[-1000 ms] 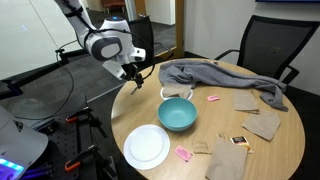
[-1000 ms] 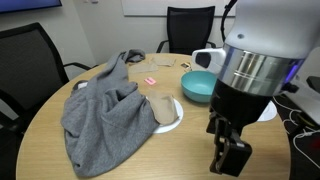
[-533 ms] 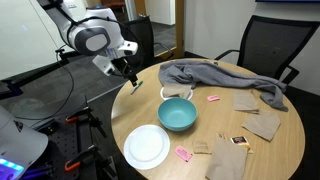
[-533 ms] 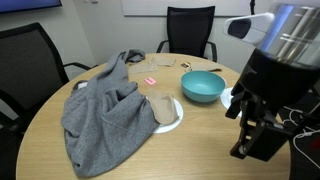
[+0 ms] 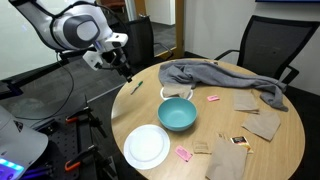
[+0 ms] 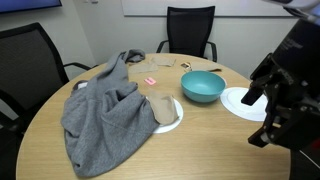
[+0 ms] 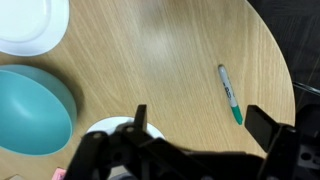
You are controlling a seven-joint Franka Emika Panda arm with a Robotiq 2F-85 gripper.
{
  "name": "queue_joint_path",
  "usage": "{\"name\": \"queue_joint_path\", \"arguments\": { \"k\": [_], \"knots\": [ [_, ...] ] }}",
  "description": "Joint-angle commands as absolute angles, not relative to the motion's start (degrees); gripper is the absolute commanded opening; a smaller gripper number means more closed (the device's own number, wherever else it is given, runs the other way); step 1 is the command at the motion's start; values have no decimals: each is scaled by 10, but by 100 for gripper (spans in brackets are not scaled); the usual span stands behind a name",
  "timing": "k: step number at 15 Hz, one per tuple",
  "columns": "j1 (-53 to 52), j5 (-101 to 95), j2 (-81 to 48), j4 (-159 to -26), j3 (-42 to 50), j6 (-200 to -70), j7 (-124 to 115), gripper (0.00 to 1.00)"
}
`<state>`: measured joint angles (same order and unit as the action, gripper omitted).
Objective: Remove the marker from the bowl and put it on the table
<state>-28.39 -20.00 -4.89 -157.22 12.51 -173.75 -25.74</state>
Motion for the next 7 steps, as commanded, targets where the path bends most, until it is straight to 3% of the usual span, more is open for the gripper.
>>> {"name": "queue_joint_path", "arguments": {
  "k": [1,7],
  "knots": [
    [-317,-299,2,-1584,156,-1696,-359,100],
    [-299,-269,-36,-1573,142,-1723,-325,100]
  ]
}}
